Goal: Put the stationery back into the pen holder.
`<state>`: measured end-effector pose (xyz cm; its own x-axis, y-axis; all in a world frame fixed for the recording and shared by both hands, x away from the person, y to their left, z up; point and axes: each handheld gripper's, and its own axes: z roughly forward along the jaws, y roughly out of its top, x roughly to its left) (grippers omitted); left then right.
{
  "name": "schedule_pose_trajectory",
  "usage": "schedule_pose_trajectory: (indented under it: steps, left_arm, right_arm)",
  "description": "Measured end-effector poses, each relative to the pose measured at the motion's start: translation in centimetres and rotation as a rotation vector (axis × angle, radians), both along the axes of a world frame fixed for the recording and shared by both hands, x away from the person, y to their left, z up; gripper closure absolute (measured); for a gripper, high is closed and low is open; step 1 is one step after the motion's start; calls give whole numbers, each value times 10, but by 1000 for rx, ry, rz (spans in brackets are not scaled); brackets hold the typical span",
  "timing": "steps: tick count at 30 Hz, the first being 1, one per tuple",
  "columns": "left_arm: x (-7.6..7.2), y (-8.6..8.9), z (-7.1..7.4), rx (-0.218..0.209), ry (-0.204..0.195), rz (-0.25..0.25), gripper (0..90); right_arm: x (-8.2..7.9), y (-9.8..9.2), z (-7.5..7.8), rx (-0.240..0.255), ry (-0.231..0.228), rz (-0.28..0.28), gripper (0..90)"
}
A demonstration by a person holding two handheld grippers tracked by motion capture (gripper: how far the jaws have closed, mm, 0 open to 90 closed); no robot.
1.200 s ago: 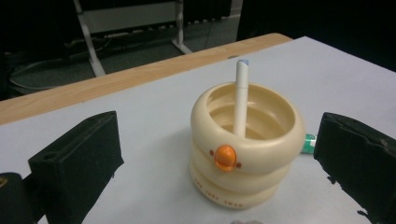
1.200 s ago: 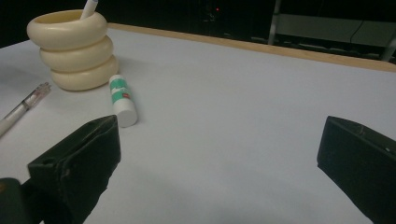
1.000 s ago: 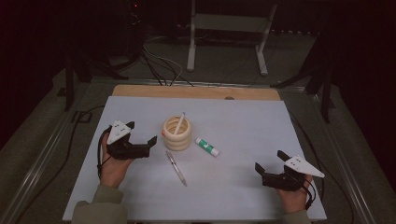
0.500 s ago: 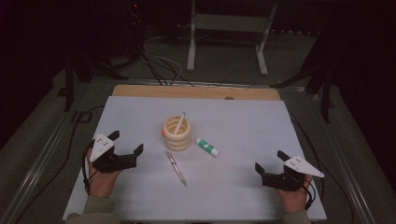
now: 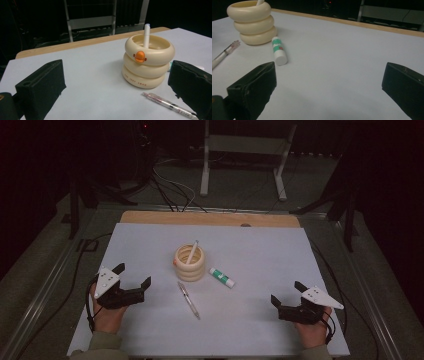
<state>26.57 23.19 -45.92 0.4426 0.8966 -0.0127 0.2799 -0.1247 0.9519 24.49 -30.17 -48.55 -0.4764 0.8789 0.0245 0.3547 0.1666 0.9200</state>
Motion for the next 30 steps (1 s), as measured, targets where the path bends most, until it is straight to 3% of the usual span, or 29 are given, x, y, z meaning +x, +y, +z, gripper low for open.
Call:
schedule_pose_trajectory:
  steps: [8, 13, 22, 30]
  left_arm:
    - [0, 2, -1, 15, 3, 26, 15]
    - [0, 2, -2, 13, 14, 20, 15]
    - [-2, 3, -2, 16, 12, 57, 2]
    - [-2, 4, -2, 24, 16, 69, 2]
  right_arm:
    - [1, 5, 4, 30, 12, 15, 0]
    - [5, 10, 15, 48, 44, 30, 0]
    - [18, 31, 38, -12, 105, 93, 0]
    - [28, 60, 54, -92, 124, 156, 0]
